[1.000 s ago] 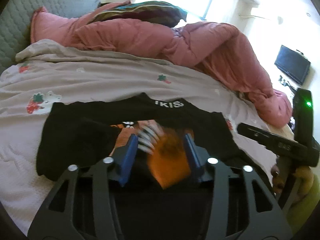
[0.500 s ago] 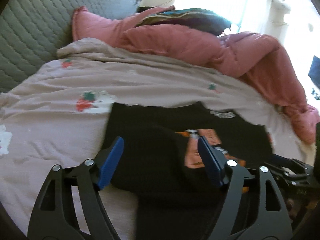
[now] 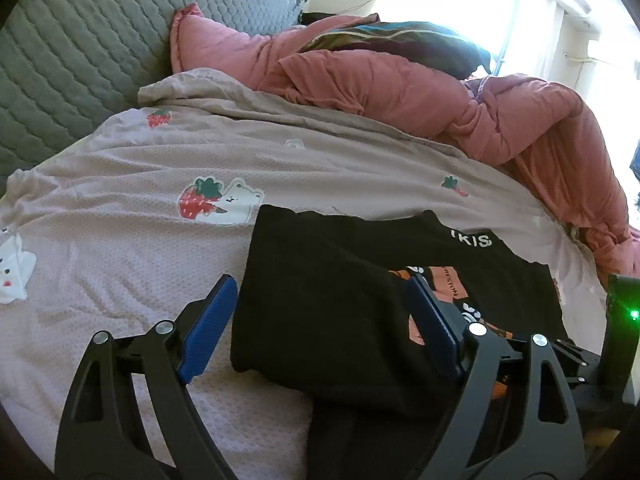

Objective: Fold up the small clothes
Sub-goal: 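Grasp the folded orange cuff with the right tool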

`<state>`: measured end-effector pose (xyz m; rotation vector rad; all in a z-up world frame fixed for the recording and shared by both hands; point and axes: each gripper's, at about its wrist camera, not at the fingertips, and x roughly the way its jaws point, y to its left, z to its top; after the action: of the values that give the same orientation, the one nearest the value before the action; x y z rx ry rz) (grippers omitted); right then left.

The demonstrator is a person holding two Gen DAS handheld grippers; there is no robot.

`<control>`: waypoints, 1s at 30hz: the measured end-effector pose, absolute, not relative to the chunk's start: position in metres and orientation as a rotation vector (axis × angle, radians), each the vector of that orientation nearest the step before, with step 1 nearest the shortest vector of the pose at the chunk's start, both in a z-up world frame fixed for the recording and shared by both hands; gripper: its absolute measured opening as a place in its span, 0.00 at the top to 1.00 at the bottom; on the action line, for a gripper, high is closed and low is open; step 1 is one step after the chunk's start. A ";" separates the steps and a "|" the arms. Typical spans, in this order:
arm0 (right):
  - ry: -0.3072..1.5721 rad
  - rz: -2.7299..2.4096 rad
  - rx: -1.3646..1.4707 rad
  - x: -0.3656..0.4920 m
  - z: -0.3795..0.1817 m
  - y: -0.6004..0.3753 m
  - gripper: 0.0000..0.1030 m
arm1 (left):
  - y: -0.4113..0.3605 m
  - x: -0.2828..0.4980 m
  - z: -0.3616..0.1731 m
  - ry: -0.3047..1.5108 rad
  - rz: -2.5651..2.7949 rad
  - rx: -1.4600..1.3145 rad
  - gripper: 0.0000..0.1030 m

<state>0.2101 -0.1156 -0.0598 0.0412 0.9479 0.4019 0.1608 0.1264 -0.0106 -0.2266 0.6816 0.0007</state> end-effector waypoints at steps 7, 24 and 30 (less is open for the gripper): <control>0.890 0.428 0.034 0.209 -0.051 -0.113 0.83 | 0.131 0.160 -0.009 0.668 0.011 -0.244 0.24; 0.606 0.371 -0.023 0.211 0.035 -0.152 0.87 | 0.137 0.159 -0.005 0.637 0.020 -0.266 0.23; 0.580 0.279 -0.029 0.221 0.047 -0.186 0.87 | 0.136 0.159 -0.004 0.637 0.019 -0.265 0.23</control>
<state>0.2206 -0.1861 0.0466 -0.0287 0.5795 0.2791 0.1593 0.1364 -0.0044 -0.2655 0.6374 0.0192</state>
